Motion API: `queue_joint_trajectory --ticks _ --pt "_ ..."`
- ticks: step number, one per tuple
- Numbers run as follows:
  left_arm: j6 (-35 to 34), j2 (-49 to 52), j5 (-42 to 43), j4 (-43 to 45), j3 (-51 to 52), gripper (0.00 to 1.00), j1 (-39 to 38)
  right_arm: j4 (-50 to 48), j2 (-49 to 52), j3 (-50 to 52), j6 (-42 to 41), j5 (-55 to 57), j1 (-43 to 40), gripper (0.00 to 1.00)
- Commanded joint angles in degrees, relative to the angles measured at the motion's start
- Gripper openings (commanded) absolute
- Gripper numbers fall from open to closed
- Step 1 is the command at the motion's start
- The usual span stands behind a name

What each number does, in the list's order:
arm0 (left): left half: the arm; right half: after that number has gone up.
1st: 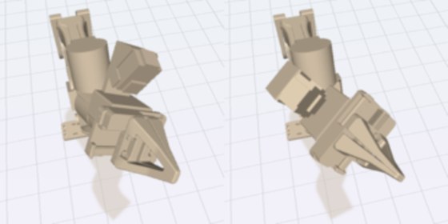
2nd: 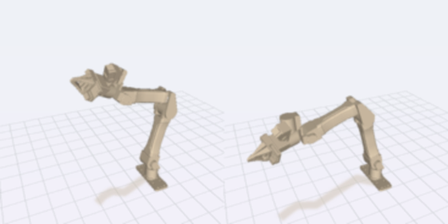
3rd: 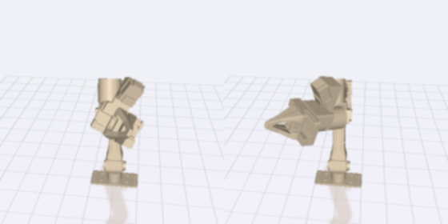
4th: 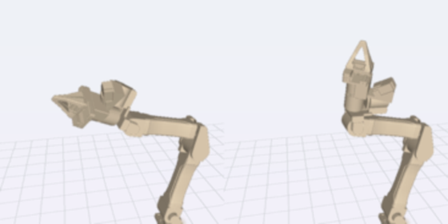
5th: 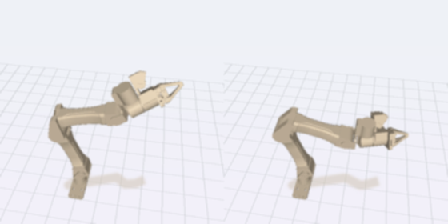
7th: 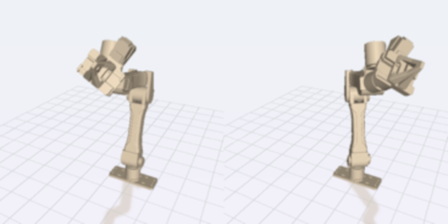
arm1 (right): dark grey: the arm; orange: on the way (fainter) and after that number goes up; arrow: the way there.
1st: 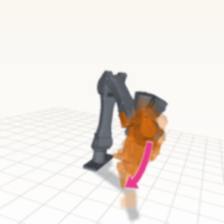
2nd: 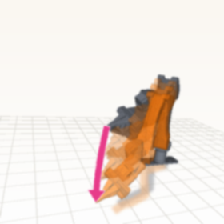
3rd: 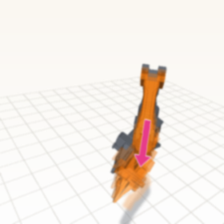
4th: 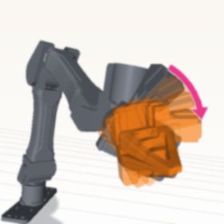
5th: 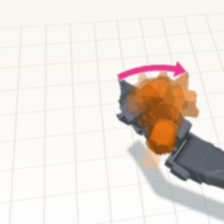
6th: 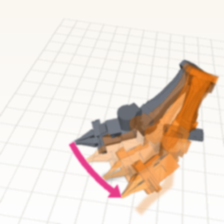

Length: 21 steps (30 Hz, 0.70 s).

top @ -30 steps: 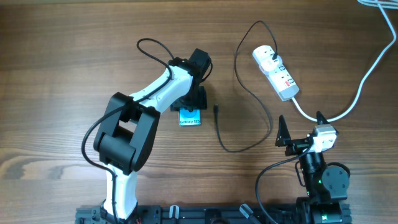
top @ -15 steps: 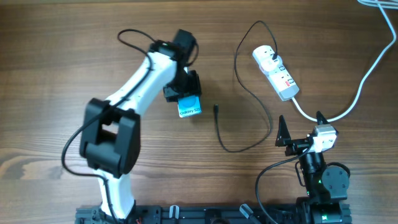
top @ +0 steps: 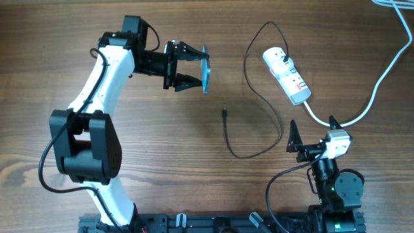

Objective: Plug charger to phone and switch on socket

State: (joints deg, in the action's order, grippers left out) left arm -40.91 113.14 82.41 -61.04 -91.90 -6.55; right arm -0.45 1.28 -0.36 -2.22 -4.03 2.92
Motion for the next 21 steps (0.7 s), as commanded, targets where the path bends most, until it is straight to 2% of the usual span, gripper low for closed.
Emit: queue_joint_trajectory --ticks 1,3,4,5,7,8,9,11,13,14,15,16,17,18,19,20,21 --pt "-3.3 -1.8 7.9 0.6 -1.4 0.58 0.6 -1.4 -0.2 0.1 -27.2 -19.3 0.1 1.0" --pt "-3.3 -1.8 7.9 0.6 -1.4 0.58 0.8 -1.5 0.1 0.1 -49.0 -26.8 0.1 1.0" --pt "-3.3 -1.8 7.9 0.6 -1.4 0.58 0.9 -1.9 0.2 0.1 -59.4 -27.1 0.1 1.0" --pt "-3.3 -1.8 7.9 0.6 -1.4 0.58 1.0 -7.7 0.2 0.0 -60.5 -30.6 0.1 1.0" --pt "-3.3 -1.8 7.9 0.6 -1.4 0.58 1.0 -19.7 0.8 -1.2 -59.0 -34.7 0.1 0.99" --pt "-3.3 -1.8 7.9 0.6 -1.4 0.58 1.1 -19.3 1.7 -4.7 -58.2 -34.6 0.1 0.99" --pt "-3.3 -1.8 7.9 0.6 -1.4 0.58 1.3 -15.9 4.2 -10.6 -53.2 -34.6 0.1 0.99" --pt "-3.3 -1.8 7.9 0.6 -1.4 0.58 1.6 6.4 13.8 -28.1 -39.1 -32.0 0.1 0.99" --pt "-3.5 -1.8 7.9 0.6 -1.4 0.58 1.7 28.5 25.2 -44.0 -27.8 -24.6 0.1 1.0" --pt "-3.5 -1.8 7.9 0.6 -1.4 0.58 1.7 37.7 32.1 -52.0 -24.9 -19.9 0.1 1.0" --pt "-3.5 -1.8 7.8 0.6 -1.4 0.59 1.9 42.0 37.1 -57.3 -25.1 -17.8 0.1 1.0" --pt "-3.5 -1.8 7.8 0.6 -1.4 0.58 1.9 43.9 41.3 -60.9 -26.9 -20.8 0.1 1.0" --pt "-3.5 -1.8 7.8 0.6 -1.4 0.58 1.9 42.2 44.9 -62.7 -21.8 -31.1 0.5 0.99" --pt "-3.5 -1.8 7.7 0.6 -1.4 0.59 1.9 42.4 47.3 -64.0 -19.4 -35.4 1.5 0.99" --pt "-3.5 -1.8 7.7 0.6 -1.4 0.59 1.9 46.1 50.6 -66.2 -19.2 -32.4 4.2 0.99" --pt "-3.5 -1.8 7.7 0.6 -1.4 0.58 1.9 50.9 54.6 -69.6 -18.8 -22.4 9.5 0.99" --pt "-3.5 -1.8 7.6 0.6 -1.4 0.58 1.9 56.1 60.6 -75.4 -21.1 -6.4 18.7 0.99"
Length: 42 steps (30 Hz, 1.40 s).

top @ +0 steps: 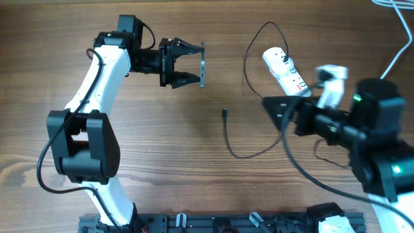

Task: Plug charger to phone and switch on socket
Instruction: 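Move the right gripper toward the phone and the black cable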

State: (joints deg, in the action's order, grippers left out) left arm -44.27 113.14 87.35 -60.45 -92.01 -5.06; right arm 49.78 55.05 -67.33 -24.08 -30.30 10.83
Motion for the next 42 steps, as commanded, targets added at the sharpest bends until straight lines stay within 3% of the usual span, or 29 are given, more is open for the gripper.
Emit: queue_joint_trajectory --ticks 1,6,12,15,17,19,23,26,28,31,37,40,42 --pt "-0.1 -1.8 2.6 0.0 -1.3 0.58 0.5 8.2 11.0 -12.6 -0.5 26.3 16.6 1.0" --pt "-0.1 -1.8 0.3 0.0 -1.3 0.58 0.5 12.8 32.2 -33.6 -6.0 47.0 35.8 0.99" --pt "-0.1 -1.8 0.2 0.0 -1.3 0.58 0.5 7.4 44.1 -38.8 -12.6 54.3 40.1 0.99" --pt "-0.2 -1.8 0.3 0.0 -1.3 0.58 0.5 5.1 45.8 -38.8 -13.5 56.5 40.1 0.87" --pt "-0.2 -1.8 0.3 0.0 -1.3 0.58 0.5 5.2 46.8 -38.8 -13.5 58.2 40.1 0.65" --pt "-0.2 -1.8 0.3 0.0 -1.3 0.59 0.5 5.1 46.9 -38.8 -13.5 60.2 40.0 0.51" --pt "-0.2 -1.8 0.3 0.0 -1.3 0.59 0.5 5.0 47.5 -38.7 -13.5 60.4 39.9 0.42" --pt "-0.1 -1.8 0.3 0.0 -1.3 0.58 0.5 4.8 47.8 -38.7 -13.5 60.3 39.8 0.42" --pt "-0.1 -1.8 0.3 0.0 -1.3 0.58 0.5 4.7 47.8 -38.7 -13.4 60.3 39.5 0.34" --pt "-0.1 -1.8 0.3 0.0 -1.3 0.58 0.5 4.7 47.8 -38.7 -13.4 59.9 38.3 0.29" --pt "-0.1 -1.8 1.2 0.0 -1.3 0.59 0.5 4.2 47.9 -38.7 -13.4 58.1 38.3 0.05" --pt "-0.1 -1.8 1.1 0.0 -1.3 0.63 0.5 3.3 47.9 -38.7 -13.8 56.5 38.3 0.05" --pt "-0.2 -1.8 -0.4 2.1 -1.3 0.7 0.5 2.4 47.6 -38.8 -19.2 58.0 38.2 0.05"
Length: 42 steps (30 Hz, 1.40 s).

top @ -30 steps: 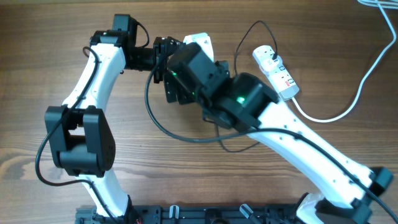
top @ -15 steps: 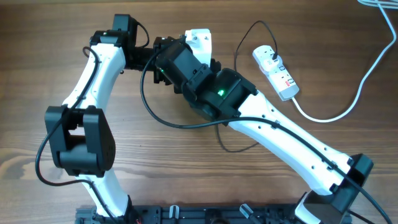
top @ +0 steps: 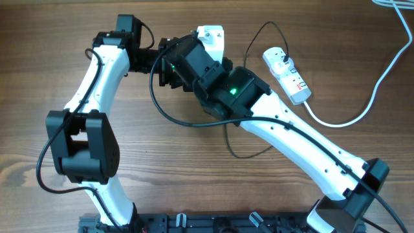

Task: Plug charger to phone and switch on socket
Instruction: 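Move the right gripper toward the phone and the black cable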

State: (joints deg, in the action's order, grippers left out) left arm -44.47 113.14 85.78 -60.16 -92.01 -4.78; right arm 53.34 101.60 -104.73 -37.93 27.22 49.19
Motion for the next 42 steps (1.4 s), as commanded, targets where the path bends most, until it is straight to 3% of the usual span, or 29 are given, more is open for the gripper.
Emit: queue_joint_trajectory --ticks 1,3,5,6,7,8,9,12,16,24,30,32,33,34,37,38,42 --pt "-1.3 -1.8 -0.9 4.7 -1.3 0.87 0.2 -1.2 0.4 -1.4 -10.7 3.0 -0.3 0.04" --pt "-2.3 -1.8 -1.9 9.4 -1.3 1.0 0.2 -1.0 -1.2 -1.4 -22.7 8.9 -0.6 0.05" --pt "-4.7 -1.8 -1.9 10.9 -1.3 0.98 0.2 -1.7 -2.9 -1.4 -34.0 10.7 -0.6 0.05" --pt "-6.3 -1.8 -1.9 11.0 -1.3 0.86 0.1 -1.2 -3.6 -1.4 -47.5 10.2 -0.6 0.05" --pt "-7.5 -1.8 -1.8 11.0 -1.3 0.76 0.1 -0.1 -3.6 -1.4 -54.7 9.9 -0.6 0.05" --pt "-10.0 -1.8 -1.7 11.0 -1.3 0.57 0.1 2.0 -3.6 -1.4 -64.2 9.0 -0.6 0.05" --pt "-11.4 -1.8 -1.2 11.0 -1.3 0.49 0.1 3.5 -3.6 -1.4 -71.1 7.1 -0.6 0.05" --pt "-13.2 -1.8 3.7 11.0 -1.3 0.46 0.1 3.6 -3.6 -1.4 -76.8 3.8 -0.6 0.05" --pt "-13.2 -1.8 4.6 10.9 -1.3 0.45 0.1 3.1 -3.6 -1.4 -77.2 2.3 -0.6 0.05" --pt "-13.2 -1.8 4.6 11.0 -1.3 0.3 0.1 1.6 -3.6 -1.4 -79.3 -1.9 -0.6 0.05" --pt "-13.2 -1.8 4.6 10.9 -1.3 0.16 0.1 0.7 -3.6 -1.4 -79.1 -4.7 -0.6 0.05" --pt "-13.2 -1.8 4.6 10.9 -1.3 0.04 0.1 0.7 -3.6 -1.4 -78.6 -5.6 -0.6 0.11" --pt "-13.2 -1.8 4.6 10.9 -1.3 0.04 0.1 0.7 -3.6 -1.4 -77.3 -5.7 -0.6 0.12" --pt "-13.2 -1.8 4.6 10.9 -1.3 0.04 0.1 0.7 -3.6 -1.4 -75.6 -5.7 -0.6 0.22" --pt "-12.7 -1.8 4.3 12.0 -1.3 0.04 0.1 -0.8 -3.8 -1.4 -61.5 -2.6 -0.6 0.89" --pt "-12.5 -1.8 3.5 13.4 -1.3 0.04 0.2 -1.3 -4.3 -1.4 -56.2 -1.0 -0.6 0.99" --pt "-5.8 -1.8 -14.3 17.4 -1.3 0.04 0.3 0.8 -12.2 -1.4 -28.9 -0.1 -4.2 1.0"
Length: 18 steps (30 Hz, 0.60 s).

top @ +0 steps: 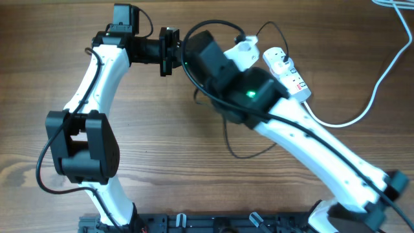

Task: Plug charger to phone and switch on socket
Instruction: 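Move the right gripper toward the phone and the black cable, then grasp the black USB-C cable plug with the right gripper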

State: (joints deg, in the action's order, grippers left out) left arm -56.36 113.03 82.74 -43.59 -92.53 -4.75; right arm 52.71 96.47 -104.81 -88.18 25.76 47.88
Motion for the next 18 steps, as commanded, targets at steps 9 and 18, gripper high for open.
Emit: queue_joint_trajectory --ticks 9,18 --pt "14.6 -17.7 -69.4 -14.4 -0.9 0.04 1.6 24.5 -6.6 7.0 46.2 -11.1 -17.3 0.99" --pt "12.2 -21.1 -92.2 -23.6 -0.9 0.04 3.4 0.0 6.5 28.2 58.3 -32.2 -14.8 0.73"
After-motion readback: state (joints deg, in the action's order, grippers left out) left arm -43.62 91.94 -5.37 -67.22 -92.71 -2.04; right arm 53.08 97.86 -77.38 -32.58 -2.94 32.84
